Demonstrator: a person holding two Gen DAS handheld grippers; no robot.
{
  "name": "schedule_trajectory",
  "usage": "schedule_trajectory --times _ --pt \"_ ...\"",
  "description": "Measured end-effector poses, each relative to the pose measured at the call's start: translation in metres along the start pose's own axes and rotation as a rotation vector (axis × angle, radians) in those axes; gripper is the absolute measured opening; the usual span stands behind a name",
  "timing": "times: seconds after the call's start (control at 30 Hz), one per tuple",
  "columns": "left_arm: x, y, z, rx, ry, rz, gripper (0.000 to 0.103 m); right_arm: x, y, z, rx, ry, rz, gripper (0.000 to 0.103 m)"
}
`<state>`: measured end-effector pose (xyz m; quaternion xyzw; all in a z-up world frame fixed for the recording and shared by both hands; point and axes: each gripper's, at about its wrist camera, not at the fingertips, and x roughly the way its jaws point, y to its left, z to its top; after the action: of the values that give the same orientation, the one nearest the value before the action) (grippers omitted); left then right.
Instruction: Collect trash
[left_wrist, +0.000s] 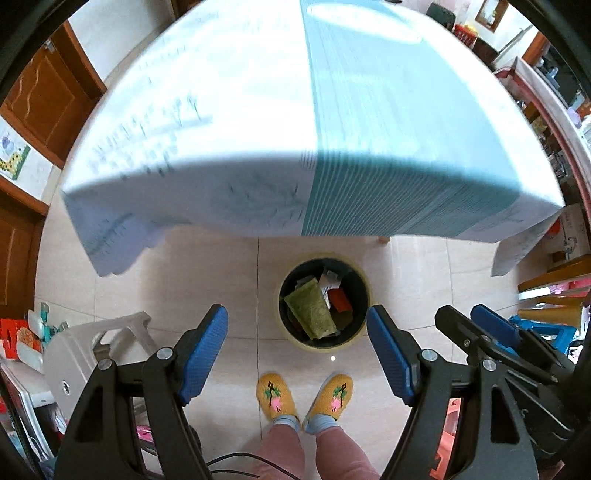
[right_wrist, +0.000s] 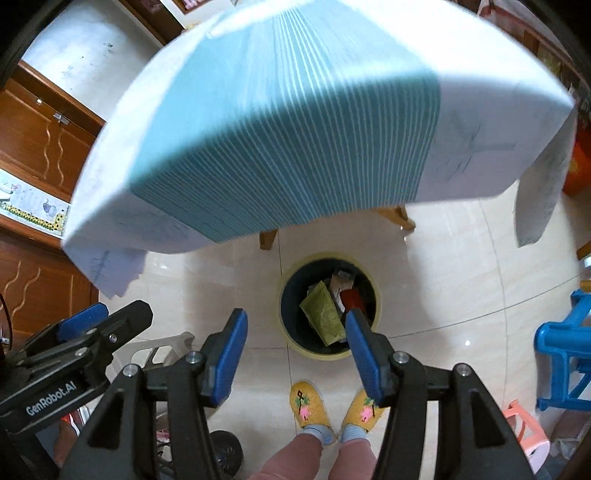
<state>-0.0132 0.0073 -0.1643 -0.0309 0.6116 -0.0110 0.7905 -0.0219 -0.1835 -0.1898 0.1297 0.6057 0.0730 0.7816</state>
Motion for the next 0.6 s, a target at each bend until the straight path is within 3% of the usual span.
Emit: schedule_trajectory --times 0.1,0.33,0.6 --pt "-0.031 -0.003 0.006 -0.002 -0.037 -0.002 0.076 -0.029 0.007 0.007 -0.017 -0.025 -0.006 0.065" --pt "-0.092 -0.012 0.016 -0.002 -0.115 0.008 0.076 -0.097 0.021 0.025 -0.041 -0.109 -0.016 0.065" --pt "-0.133 -0.022 0.016 -0.004 -0.199 0.02 0.076 -0.144 0.031 0.039 -0.078 -0.188 -0.021 0.065"
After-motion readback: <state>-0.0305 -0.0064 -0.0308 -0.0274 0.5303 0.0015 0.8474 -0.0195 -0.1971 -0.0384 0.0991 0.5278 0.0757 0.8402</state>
